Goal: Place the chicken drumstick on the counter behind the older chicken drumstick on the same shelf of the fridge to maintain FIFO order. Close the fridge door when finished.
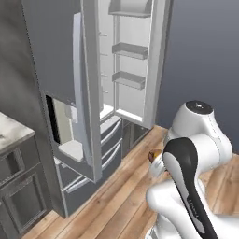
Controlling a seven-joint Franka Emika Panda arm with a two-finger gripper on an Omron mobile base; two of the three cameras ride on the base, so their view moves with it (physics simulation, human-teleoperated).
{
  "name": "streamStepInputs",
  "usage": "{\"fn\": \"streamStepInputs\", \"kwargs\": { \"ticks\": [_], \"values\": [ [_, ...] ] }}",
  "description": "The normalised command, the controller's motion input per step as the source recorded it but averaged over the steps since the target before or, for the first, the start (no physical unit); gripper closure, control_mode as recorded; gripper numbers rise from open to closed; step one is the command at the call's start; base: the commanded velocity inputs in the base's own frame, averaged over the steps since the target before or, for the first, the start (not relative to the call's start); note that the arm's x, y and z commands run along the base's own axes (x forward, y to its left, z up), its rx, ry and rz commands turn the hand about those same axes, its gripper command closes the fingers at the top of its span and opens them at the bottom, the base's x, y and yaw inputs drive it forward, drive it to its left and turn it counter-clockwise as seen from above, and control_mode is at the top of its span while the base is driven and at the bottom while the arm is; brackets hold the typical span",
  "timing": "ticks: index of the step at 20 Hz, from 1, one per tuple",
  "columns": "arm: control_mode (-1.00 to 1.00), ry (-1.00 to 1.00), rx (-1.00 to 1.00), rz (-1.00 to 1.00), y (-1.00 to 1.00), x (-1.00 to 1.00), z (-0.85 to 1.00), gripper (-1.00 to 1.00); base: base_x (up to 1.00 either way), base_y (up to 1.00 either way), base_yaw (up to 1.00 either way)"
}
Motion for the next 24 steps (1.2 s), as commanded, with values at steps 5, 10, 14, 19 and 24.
{"fn": "streamStepInputs", "kwargs": {
  "ticks": [5, 10, 14, 19, 24],
  "values": [
    [1.00, 0.00, 0.00, 0.00, 0.00, 0.00, 0.00, 1.00, 0.25, -0.73, -0.41],
    [1.00, 0.00, 0.00, 0.00, 0.00, 0.00, 0.00, 1.00, 0.93, -0.32, 0.03],
    [1.00, 0.00, 0.00, 0.00, 0.00, 0.00, 0.00, 1.00, 0.89, -0.35, 0.26],
    [1.00, 0.00, 0.00, 0.00, 0.00, 0.00, 0.00, 1.00, 0.51, -0.28, 0.33],
    [1.00, 0.00, 0.00, 0.00, 0.00, 0.00, 0.00, 1.00, 0.14, 0.00, 0.47]
  ]
}}
